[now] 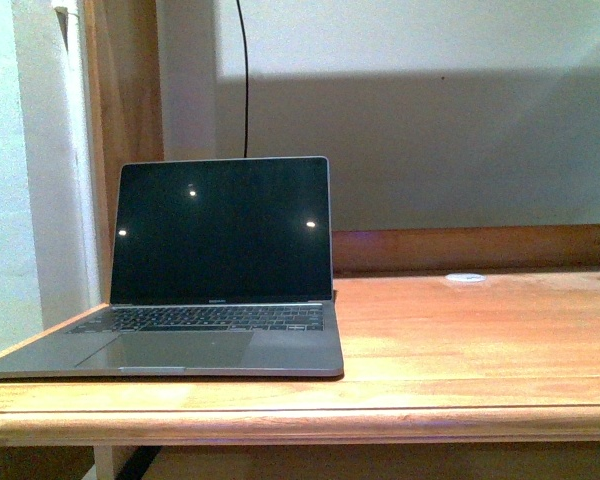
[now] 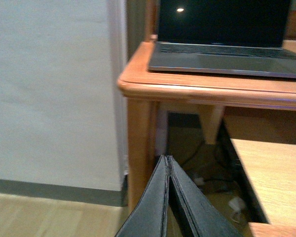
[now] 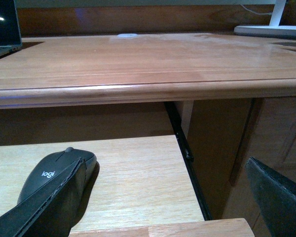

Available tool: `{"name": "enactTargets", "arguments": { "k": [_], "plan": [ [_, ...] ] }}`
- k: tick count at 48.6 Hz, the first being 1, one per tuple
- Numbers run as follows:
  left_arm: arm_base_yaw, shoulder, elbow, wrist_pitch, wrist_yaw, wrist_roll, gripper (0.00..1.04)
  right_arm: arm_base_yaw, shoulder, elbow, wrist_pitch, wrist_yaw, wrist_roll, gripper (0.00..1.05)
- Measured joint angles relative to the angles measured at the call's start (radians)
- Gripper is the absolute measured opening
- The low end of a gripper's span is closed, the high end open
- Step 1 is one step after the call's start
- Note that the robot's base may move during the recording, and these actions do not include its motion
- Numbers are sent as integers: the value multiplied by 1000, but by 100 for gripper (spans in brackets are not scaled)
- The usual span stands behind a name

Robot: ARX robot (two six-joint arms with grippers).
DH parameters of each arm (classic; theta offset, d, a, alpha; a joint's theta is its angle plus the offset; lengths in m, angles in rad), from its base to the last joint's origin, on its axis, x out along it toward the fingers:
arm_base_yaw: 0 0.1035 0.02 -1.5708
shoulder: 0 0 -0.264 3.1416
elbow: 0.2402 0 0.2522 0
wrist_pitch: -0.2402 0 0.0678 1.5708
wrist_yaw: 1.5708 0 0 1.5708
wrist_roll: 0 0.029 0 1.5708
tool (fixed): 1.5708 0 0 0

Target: Place mouse

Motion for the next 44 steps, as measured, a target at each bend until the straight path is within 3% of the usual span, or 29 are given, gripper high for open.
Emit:
{"name": "enactTargets", "arguments": {
  "k": [33,36,44],
  "plan": [
    [31,-51,-52,0,14,0,3,0,0,0,0,0,0,97],
    [31,-51,-52,0,14,0,12,0,0,0,0,0,0,97],
    [31,-52,-52,0,14,0,34,57,81,47,-155,143,-7,97]
  ]
}}
